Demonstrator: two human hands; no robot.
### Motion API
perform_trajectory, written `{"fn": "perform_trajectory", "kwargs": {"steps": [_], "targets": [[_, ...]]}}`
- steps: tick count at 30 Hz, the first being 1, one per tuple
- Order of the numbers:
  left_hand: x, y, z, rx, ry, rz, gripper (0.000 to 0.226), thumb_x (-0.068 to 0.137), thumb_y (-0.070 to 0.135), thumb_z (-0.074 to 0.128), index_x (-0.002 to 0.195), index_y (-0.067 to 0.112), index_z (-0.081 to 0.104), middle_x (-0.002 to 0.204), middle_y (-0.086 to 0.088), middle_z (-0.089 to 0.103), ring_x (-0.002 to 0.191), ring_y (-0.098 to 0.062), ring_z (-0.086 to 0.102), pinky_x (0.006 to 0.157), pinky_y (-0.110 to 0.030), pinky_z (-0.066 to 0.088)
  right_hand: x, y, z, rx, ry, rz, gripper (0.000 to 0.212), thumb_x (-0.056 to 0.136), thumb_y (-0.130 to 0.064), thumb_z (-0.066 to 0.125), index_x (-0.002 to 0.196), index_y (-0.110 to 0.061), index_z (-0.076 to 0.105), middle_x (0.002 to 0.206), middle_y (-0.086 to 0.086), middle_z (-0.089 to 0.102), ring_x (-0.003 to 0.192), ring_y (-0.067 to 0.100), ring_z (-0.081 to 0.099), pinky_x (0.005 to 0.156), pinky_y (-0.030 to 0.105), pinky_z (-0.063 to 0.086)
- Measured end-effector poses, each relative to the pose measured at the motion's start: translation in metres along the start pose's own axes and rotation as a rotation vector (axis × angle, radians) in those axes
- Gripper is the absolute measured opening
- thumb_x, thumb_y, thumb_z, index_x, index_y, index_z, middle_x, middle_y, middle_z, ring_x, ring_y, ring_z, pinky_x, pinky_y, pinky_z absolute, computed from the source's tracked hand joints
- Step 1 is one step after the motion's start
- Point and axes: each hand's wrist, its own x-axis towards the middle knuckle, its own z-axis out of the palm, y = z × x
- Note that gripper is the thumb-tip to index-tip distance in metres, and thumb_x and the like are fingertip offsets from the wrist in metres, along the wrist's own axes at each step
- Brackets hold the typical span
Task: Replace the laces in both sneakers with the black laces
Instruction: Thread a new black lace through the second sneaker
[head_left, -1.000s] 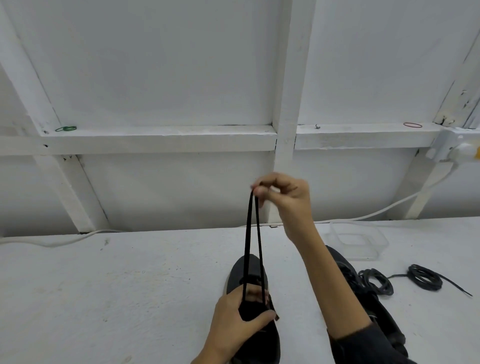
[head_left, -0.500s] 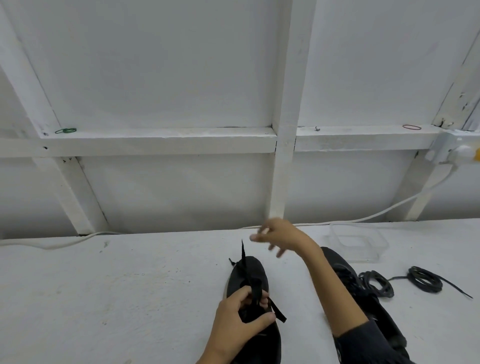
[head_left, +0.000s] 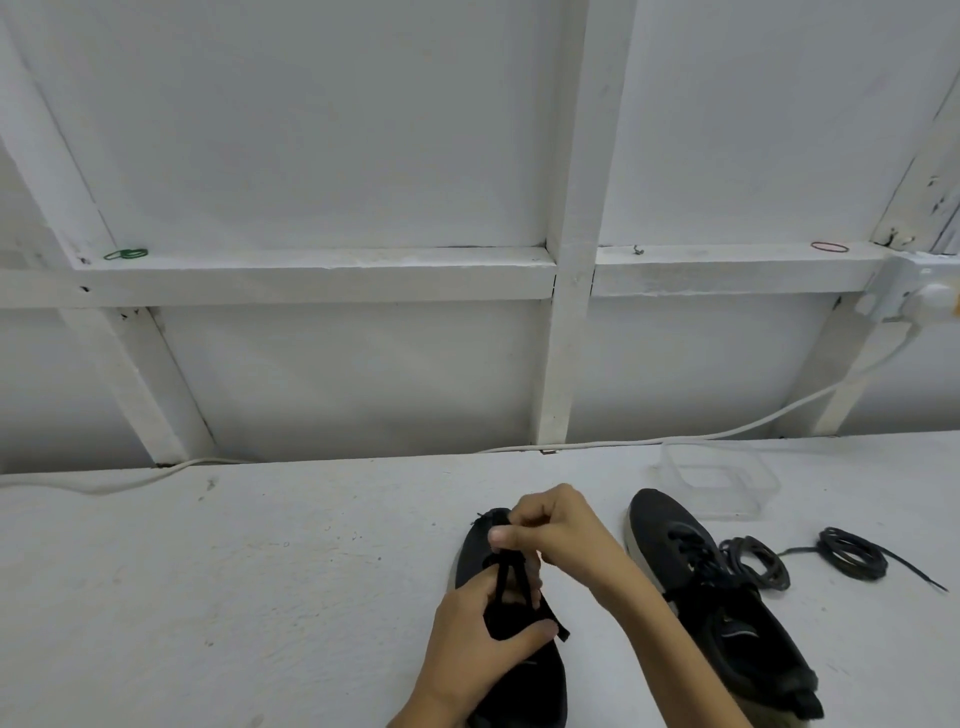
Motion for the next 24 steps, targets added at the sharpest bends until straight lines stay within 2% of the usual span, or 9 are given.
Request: {"fn": "perform_trajectory", "kwargs": {"steps": [2, 6, 10, 13, 15, 17, 21, 24], "targets": [[0.000, 0.000, 0.000, 0.004, -0.014, -0.010, 0.036, 0.066, 0.042, 0.081, 0.099, 0.035, 0.067, 0.098, 0.020, 0.071, 0.097, 0.002, 0.065, 0.092, -0.021, 0.049, 0.000, -0.018, -0.006, 0.100, 0.036, -0.048, 0.023, 0.082, -0.009, 0.075, 0.060, -0.009, 0.070, 0.054, 0.011, 0.051, 0.045, 0.014, 0.042, 0.045, 0.018, 0.031], [-0.002, -0.004, -0.002, 0.000, -0.006, -0.008, 0.043, 0.065, 0.047, 0.080, 0.103, 0.031, 0.068, 0.099, 0.019, 0.071, 0.099, 0.001, 0.065, 0.093, -0.023, 0.050, 0.010, -0.055, -0.029, 0.386, 0.186, -0.183, 0.021, 0.087, -0.008, 0.067, 0.066, -0.003, 0.069, 0.050, 0.000, 0.054, 0.042, 0.012, 0.039, 0.043, 0.018, 0.028], [-0.005, -0.001, 0.000, 0.028, 0.043, 0.044, 0.044, 0.064, 0.047, 0.079, 0.104, 0.035, 0.065, 0.102, 0.021, 0.067, 0.102, 0.000, 0.062, 0.089, -0.019, 0.048, 0.015, -0.066, -0.027, 0.378, 0.127, -0.212, 0.019, 0.087, -0.015, 0.065, 0.074, -0.002, 0.068, 0.050, -0.001, 0.048, 0.044, 0.012, 0.038, 0.044, 0.018, 0.029], [-0.006, -0.004, 0.001, 0.089, 0.128, 0.124, 0.058, 0.061, 0.047, 0.079, 0.114, 0.040, 0.056, 0.119, 0.025, 0.053, 0.118, -0.002, 0.050, 0.093, -0.014, 0.042, 0.014, -0.061, -0.023, 0.369, 0.098, -0.207, 0.024, 0.080, -0.028, 0.068, 0.077, -0.004, 0.070, 0.053, 0.002, 0.045, 0.045, 0.015, 0.041, 0.044, 0.021, 0.030], [-0.005, -0.008, 0.001, 0.055, 0.119, 0.094, 0.069, 0.060, 0.046, 0.081, 0.122, 0.042, 0.050, 0.127, 0.027, 0.047, 0.125, 0.000, 0.044, 0.098, -0.014, 0.039, 0.014, -0.061, -0.022, 0.359, 0.094, -0.209, 0.027, 0.078, -0.032, 0.069, 0.079, -0.005, 0.070, 0.055, 0.005, 0.047, 0.044, 0.015, 0.044, 0.043, 0.022, 0.030], [-0.005, -0.010, 0.002, -0.008, 0.064, 0.034, 0.077, 0.059, 0.046, 0.081, 0.127, 0.044, 0.045, 0.132, 0.026, 0.045, 0.126, 0.005, 0.042, 0.100, -0.010, 0.037, 0.014, -0.066, -0.021, 0.354, 0.092, -0.225, 0.026, 0.080, -0.028, 0.069, 0.080, -0.003, 0.071, 0.054, 0.006, 0.049, 0.042, 0.014, 0.043, 0.043, 0.020, 0.029], [-0.002, -0.016, 0.005, -0.040, -0.015, -0.019, 0.083, 0.060, 0.050, 0.079, 0.132, 0.044, 0.039, 0.137, 0.022, 0.042, 0.125, 0.010, 0.041, 0.096, -0.004, 0.035, 0.014, -0.084, -0.019, 0.414, 0.101, -0.268, 0.018, 0.086, -0.012, 0.066, 0.075, 0.003, 0.066, 0.057, -0.003, 0.059, 0.041, 0.009, 0.039, 0.046, 0.019, 0.023], [0.000, -0.019, 0.007, -0.040, -0.011, -0.033, 0.083, 0.062, 0.051, 0.076, 0.133, 0.045, 0.034, 0.137, 0.031, 0.038, 0.125, 0.014, 0.038, 0.095, 0.000, 0.032, 0.017, -0.093, -0.019, 0.536, 0.088, -0.281, 0.021, 0.077, -0.019, 0.068, 0.065, -0.003, 0.065, 0.068, 0.005, 0.061, 0.041, 0.008, 0.036, 0.051, 0.022, 0.020]]}}
